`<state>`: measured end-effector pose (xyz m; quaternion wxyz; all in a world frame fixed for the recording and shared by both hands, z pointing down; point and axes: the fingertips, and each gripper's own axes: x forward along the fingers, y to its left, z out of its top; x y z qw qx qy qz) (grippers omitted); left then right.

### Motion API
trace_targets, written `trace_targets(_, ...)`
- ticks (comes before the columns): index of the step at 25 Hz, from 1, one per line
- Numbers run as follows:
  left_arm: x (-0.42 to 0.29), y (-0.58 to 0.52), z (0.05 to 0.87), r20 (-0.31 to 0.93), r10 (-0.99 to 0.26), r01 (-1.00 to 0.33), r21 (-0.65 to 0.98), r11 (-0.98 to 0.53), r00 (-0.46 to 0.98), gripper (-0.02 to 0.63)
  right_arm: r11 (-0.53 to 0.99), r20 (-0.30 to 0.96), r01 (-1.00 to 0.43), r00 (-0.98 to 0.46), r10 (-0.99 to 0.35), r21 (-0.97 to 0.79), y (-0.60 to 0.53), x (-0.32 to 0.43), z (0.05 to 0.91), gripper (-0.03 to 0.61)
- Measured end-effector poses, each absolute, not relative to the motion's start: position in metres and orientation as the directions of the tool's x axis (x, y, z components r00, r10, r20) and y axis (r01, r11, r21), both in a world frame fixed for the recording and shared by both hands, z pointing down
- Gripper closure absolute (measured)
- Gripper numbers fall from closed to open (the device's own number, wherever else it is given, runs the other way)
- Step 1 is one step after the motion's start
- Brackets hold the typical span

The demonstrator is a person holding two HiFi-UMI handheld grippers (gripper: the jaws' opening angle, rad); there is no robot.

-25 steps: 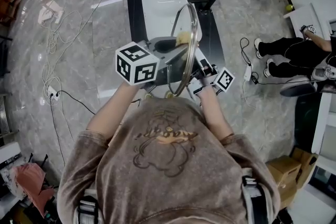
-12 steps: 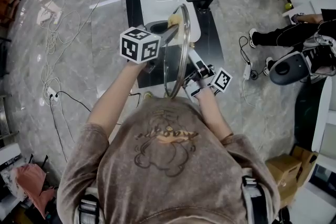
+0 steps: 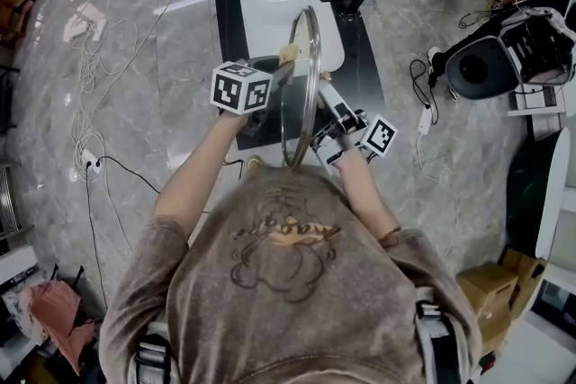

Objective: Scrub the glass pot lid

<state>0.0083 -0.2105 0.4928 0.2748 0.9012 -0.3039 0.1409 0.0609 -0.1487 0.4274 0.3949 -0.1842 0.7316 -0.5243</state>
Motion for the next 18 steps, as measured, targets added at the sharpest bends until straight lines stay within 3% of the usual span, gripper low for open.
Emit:
trace_targets(9,0.020,-0.156,0.511,0.450,-0.351,-0.551,0.467,-0.691,0.821,0.549,0.372,-0.370,0.125,-0.593,-0.715,-0.920,-0.159,0.074,0.431,0.403)
trace_targets(18,0.027,-0.106,0.477,0.396,-0.265,-0.446,0.487,-0.751,0.879,0.549,0.370,-0.367,0.115,-0.568,-0.737,-0.922,-0.163,0.082,0.431,0.402)
